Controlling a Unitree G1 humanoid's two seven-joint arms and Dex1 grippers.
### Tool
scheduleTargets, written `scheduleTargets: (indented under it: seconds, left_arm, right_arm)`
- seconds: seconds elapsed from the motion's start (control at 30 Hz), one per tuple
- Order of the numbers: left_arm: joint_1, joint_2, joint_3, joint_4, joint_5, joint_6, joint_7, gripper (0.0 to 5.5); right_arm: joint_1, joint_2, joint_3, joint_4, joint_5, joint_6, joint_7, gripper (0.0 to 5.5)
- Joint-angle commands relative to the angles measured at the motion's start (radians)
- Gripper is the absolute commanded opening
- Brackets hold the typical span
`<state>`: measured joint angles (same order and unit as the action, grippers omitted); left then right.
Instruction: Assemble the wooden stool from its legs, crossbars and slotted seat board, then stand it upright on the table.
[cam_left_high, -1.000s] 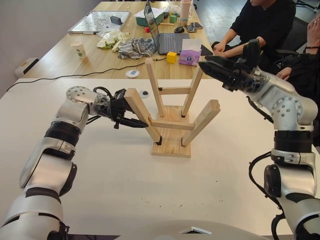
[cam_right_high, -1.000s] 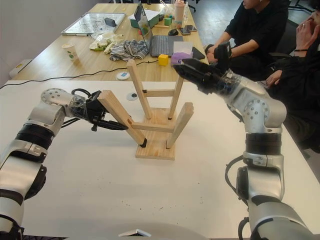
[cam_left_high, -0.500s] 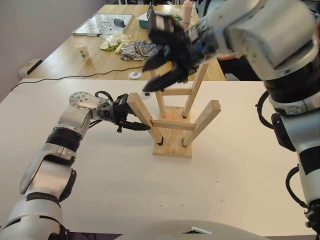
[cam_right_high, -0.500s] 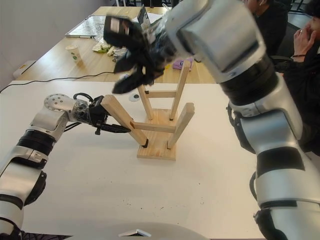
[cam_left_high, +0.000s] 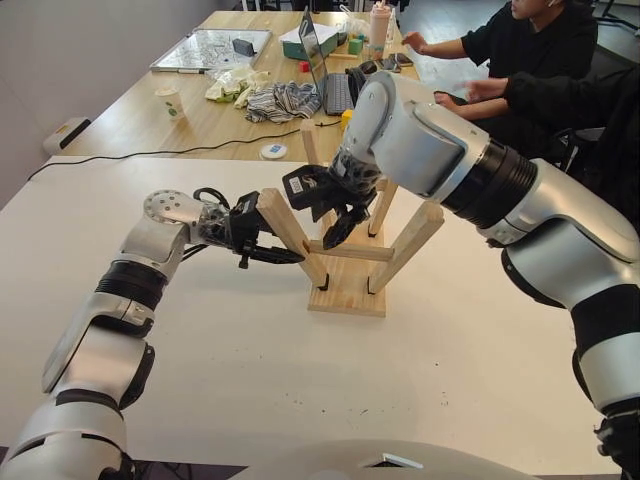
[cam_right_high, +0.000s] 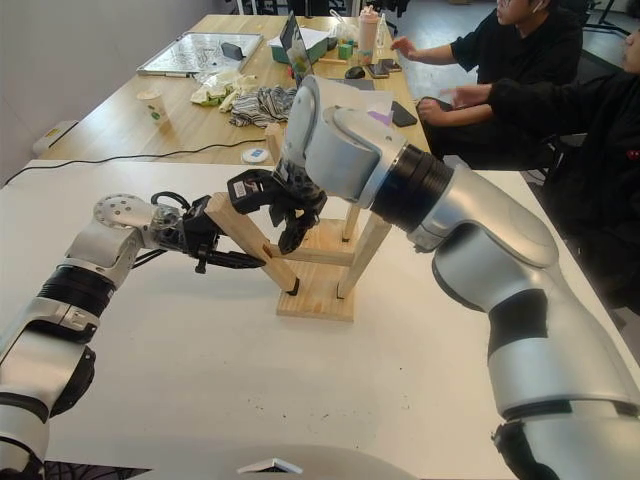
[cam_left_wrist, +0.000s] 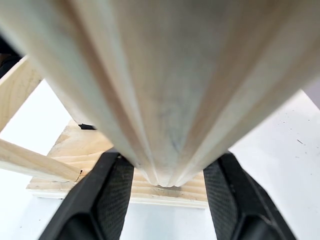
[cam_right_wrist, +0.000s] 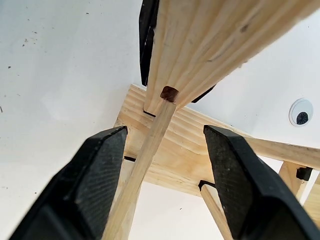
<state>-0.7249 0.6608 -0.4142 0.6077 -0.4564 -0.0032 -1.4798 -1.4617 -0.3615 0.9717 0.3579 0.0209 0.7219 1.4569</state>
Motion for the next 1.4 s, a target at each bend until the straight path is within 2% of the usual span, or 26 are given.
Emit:
scheduleTargets:
  seconds: [0.03, 0.13, 0.5, 0.57, 0.73, 0.83, 1.03, 1.33, 1.4]
  left_arm:
    - [0.176, -0.066, -0.15, 0.095, 0.198, 0.132, 0.016, 2.01]
    - [0.167, -0.062, -0.144, 0.101, 0.196, 0.136, 0.009, 2.01]
    - [0.124, -0.073, -0.123, 0.133, 0.188, 0.148, -0.008, 2.01]
    - [0.12, -0.072, -0.122, 0.132, 0.187, 0.148, -0.011, 2.01]
    - [0.124, -0.063, -0.121, 0.123, 0.187, 0.149, -0.018, 2.01]
    - [0.131, -0.055, -0.117, 0.123, 0.188, 0.146, -0.021, 2.01]
    - [0.121, -0.05, -0.111, 0.137, 0.193, 0.143, -0.027, 2.01]
    - [0.109, -0.057, -0.112, 0.148, 0.197, 0.14, -0.026, 2.01]
    - [0.107, -0.061, -0.112, 0.151, 0.197, 0.14, -0.025, 2.01]
  right_arm:
    - [0.017, 0.038, 0.029, 0.06, -0.083, -0.051, 0.01, 2.82]
    - [0.035, 0.06, 0.044, 0.095, -0.127, -0.081, 0.01, 2.82]
    - [0.073, 0.084, 0.061, 0.121, -0.199, -0.084, 0.106, 1.0]
    - [0.072, 0.099, 0.051, 0.124, -0.201, -0.081, 0.126, 0.91]
    - [-0.019, 0.171, -0.068, 0.272, -0.195, -0.126, 0.065, 1.69]
    - [-0.077, 0.181, -0.124, 0.331, -0.188, -0.13, 0.09, 2.23]
    - [0.026, 0.076, -0.037, 0.214, -0.247, -0.168, 0.156, 3.3]
    - [0.073, 0.089, 0.01, 0.201, -0.315, -0.184, 0.154, 3.33]
    - [0.078, 0.086, 0.021, 0.19, -0.31, -0.176, 0.156, 3.03]
